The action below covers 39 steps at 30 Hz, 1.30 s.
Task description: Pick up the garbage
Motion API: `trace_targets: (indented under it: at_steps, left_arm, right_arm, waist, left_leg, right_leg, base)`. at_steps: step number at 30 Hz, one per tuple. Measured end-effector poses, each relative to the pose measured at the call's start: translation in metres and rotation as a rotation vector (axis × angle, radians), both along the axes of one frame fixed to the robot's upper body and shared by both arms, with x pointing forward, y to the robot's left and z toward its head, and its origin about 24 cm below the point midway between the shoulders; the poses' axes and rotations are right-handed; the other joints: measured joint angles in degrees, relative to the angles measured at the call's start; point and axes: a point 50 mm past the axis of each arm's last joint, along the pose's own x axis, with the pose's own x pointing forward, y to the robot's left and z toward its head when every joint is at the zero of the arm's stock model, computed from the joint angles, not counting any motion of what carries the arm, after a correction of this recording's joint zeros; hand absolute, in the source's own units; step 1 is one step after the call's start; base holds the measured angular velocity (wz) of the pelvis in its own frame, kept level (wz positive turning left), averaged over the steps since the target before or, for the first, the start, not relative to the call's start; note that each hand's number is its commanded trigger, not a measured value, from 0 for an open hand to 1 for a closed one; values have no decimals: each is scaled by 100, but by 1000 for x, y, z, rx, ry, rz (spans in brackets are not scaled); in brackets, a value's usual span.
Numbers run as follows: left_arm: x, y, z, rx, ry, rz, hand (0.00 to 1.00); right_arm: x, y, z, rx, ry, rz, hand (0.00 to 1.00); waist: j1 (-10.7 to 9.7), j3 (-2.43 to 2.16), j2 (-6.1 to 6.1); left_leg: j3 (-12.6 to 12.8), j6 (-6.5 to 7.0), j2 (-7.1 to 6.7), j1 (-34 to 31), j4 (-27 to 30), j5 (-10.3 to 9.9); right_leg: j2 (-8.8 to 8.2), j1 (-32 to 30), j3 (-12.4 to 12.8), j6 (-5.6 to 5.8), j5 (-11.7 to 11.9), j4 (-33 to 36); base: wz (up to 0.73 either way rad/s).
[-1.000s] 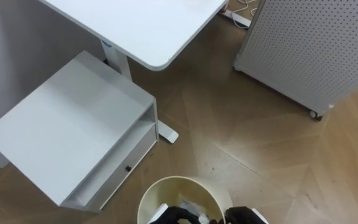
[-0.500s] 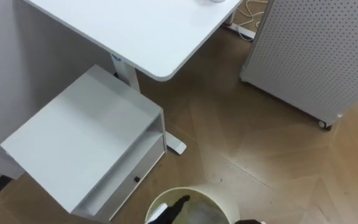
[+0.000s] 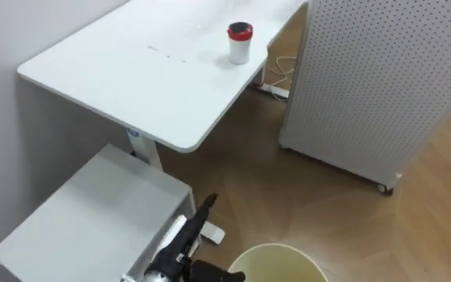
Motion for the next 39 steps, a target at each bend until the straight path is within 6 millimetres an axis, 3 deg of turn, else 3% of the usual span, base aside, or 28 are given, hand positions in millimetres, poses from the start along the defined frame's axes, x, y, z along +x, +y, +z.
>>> trace_targets:
  at_steps: [1, 3, 4, 7, 10, 15, 20, 21, 22, 23, 24, 25, 26, 27, 29, 33, 36, 39]
  left_arm:
    - [1, 4, 4, -5, -28, 28, 0]
    - [5, 11, 11, -10, -65, 73, 0]
    - [7, 15, 18, -12, -98, 95, 0]
    - [7, 17, 37, -38, -193, 139, 0]
    - [8, 17, 48, -57, -248, 171, 0]
    - [9, 27, 52, -63, -280, 258, 0]
    - [9, 38, 53, -59, -296, 335, 0]
    - [8, 43, 52, -58, -298, 367, 0]
    - [6, 47, 51, -58, -294, 387, 0]
    - [4, 48, 50, -59, -290, 395, 0]
    - [3, 49, 51, -60, -292, 403, 0]
    - [3, 48, 55, -71, -313, 402, 0]
    - [3, 48, 58, -78, -329, 405, 0]
    - [-1, 50, 60, -88, -353, 423, 0]
    - [-3, 54, 65, -96, -393, 449, 0]
    - [-10, 61, 60, -87, -383, 502, 0]
    - [-13, 63, 57, -83, -374, 514, 0]
    - [-15, 63, 55, -83, -365, 516, 0]
  right_arm:
    - [0, 0, 0, -2, 1, -3, 100]
    - [1, 2, 0, -6, -3, 8, 100]
    - [-1, 3, 0, -7, -3, 26, 100]
    - [-12, 4, -3, 0, 15, 22, 100]
    - [-23, 1, -5, 0, 38, -5, 100]
    - [-25, 1, -6, 5, 45, 6, 100]
    - [-26, 5, -5, 9, 36, 61, 100]
    - [-25, 6, -5, 3, 37, 84, 100]
    - [-25, 6, -5, 1, 37, 104, 100]
    - [-26, 7, -5, 2, 41, 108, 100]
    - [-28, 6, -5, -1, 44, 106, 100]
    - [-29, 5, -6, -5, 53, 101, 100]
    - [-30, 4, -6, -6, 61, 100, 100]
    - [-34, 7, -8, 0, 81, 100, 100]
    - [-35, 11, -9, 10, 85, 115, 100]
    - [-39, 11, -10, 5, 95, 138, 100]
    - [-33, 11, -7, -4, 73, 150, 100]
    - [-25, 13, -3, -9, 34, 159, 100]
  waist:
    - [46, -18, -13]
    - [97, -39, 19]
    - [88, -41, 6]
    - [-76, -53, -21]
    - [-80, -57, -18]
    - [-87, -53, -19]
    - [17, -42, -38]
    - [55, -49, -29]
    - [127, -4, -86]
    - [167, -13, -93]
    - [229, -45, -42]
    - [286, -1, -77]
    - [323, 0, -52]
    - [478, -68, -42]
    - [461, -95, -92]
    - [410, -66, -207]
    - [429, -56, -200]
    - [426, -11, -132]
  left_leg:
    - [-21, -57, 2, 113, 53, -35]
    - [-216, -103, -6, 241, -28, -10]
    - [-342, -143, -1, 344, -144, 14]
    - [-402, -236, 9, 658, -444, 72]
    - [-370, -281, 13, 991, -682, 102]
    - [-340, -303, 33, 1149, -779, 114]
    - [-415, -318, 111, 1199, -338, 123]
    - [-728, -313, 100, 1135, -32, 131]
    - [-1259, -257, 37, 970, 343, 151]
    - [-1563, -211, -71, 916, 385, 118]
    - [-2004, -182, -250, 744, 126, 88]
    - [-2310, -233, -386, 498, -221, 163]
    - [-2445, -193, -406, 371, -390, 335]
    - [-2460, -133, -404, 359, -397, 411]
    - [-2400, -101, -438, 466, -547, 410]
    - [-2360, -87, -493, 722, -722, 417]
    - [-2365, -84, -488, 743, -775, 415]
    - [-2363, -81, -461, 739, -768, 388]
  right_leg:
    - [64, 134, -38, -125, -68, -97]
    - [221, 326, 13, -205, 3, -337]
    - [292, 444, -26, -217, 41, -475]
    - [345, 814, -306, -211, 108, -821]
    - [432, 1103, -308, -190, 135, -1030]
    - [502, 1195, -298, -195, 154, -1108]
    - [604, 1280, -296, -274, 128, -1136]
    - [628, 1361, -94, -297, 114, -1142]
    - [696, 1413, 253, -306, 90, -1124]
    - [712, 1416, 417, -313, 83, -1101]
    - [740, 1412, 651, -299, 91, -1102]
    - [763, 1382, 809, -275, 108, -1089]
    - [799, 1366, 887, -261, 120, -1085]
    - [819, 1336, 998, -247, 139, -1068]
    - [811, 1344, 918, -225, 144, -1094]
    - [815, 1502, 925, -211, 142, -1237]
    - [818, 1487, 861, -207, 142, -1301]
    - [819, 1506, 687, -215, 122, -1316]
  base:
    - [-48]
    - [-58]
    - [-40]
    - [-5]
    - [-8]
    - [-15]
    - [-39]
    - [-76]
    - [-82]
    - [-73]
    - [-68]
    - [-65]
    - [-94]
    - [-84]
    - [-49]
    - [-10]
    - [-3]
    - [0]
